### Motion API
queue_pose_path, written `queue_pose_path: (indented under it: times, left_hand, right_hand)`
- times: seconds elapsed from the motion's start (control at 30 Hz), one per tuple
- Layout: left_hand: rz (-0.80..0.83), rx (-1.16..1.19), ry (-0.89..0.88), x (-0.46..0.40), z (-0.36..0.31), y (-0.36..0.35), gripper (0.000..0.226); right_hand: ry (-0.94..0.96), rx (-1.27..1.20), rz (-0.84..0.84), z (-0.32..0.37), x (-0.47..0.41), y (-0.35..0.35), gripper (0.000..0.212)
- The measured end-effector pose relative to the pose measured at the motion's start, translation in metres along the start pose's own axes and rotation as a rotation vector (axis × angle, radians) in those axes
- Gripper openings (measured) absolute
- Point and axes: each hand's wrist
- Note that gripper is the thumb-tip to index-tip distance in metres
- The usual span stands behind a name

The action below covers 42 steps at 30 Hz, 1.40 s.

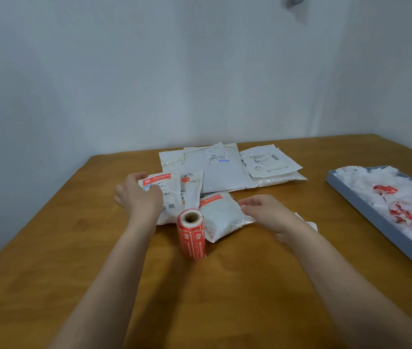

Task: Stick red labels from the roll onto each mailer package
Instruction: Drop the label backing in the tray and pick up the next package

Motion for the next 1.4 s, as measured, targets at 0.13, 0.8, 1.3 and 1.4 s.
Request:
queue_pose_path:
  times: [0.13,0.8,1.3,1.4]
  left_hand:
    - [0.008,0.033,-0.128,0.020,-0.020,-0.004,0.034]
    - [0.819,-0.397,-0.505,0.139,-0.045,-0.146,0.060]
    - [0.875,-0.202,-0.491,0.167,-0.063,-0.165,0.049]
    - [0.891,-0.120,-0.403,0.170,-0.066,-0.165,0.043]
  right_hand:
    - [0.014,-0.001,-0.007,-0.003,0.007,0.009,0.029]
    - [-0.013,0.344,-0.193,-0.070,0.024,0.120,0.074]
    - [0.264,0.135,-0.181,-0.077,0.027,0.122,0.042]
    - [0.245,0.183,-0.238,-0.075,0.026,0.124,0.037]
Point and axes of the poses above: each hand's wrist, its own x-axis away from the middle knuckle, its own y-axis out of the back of the hand, z = x × y, and after that the axes turned 13 degrees about -x, right-handed
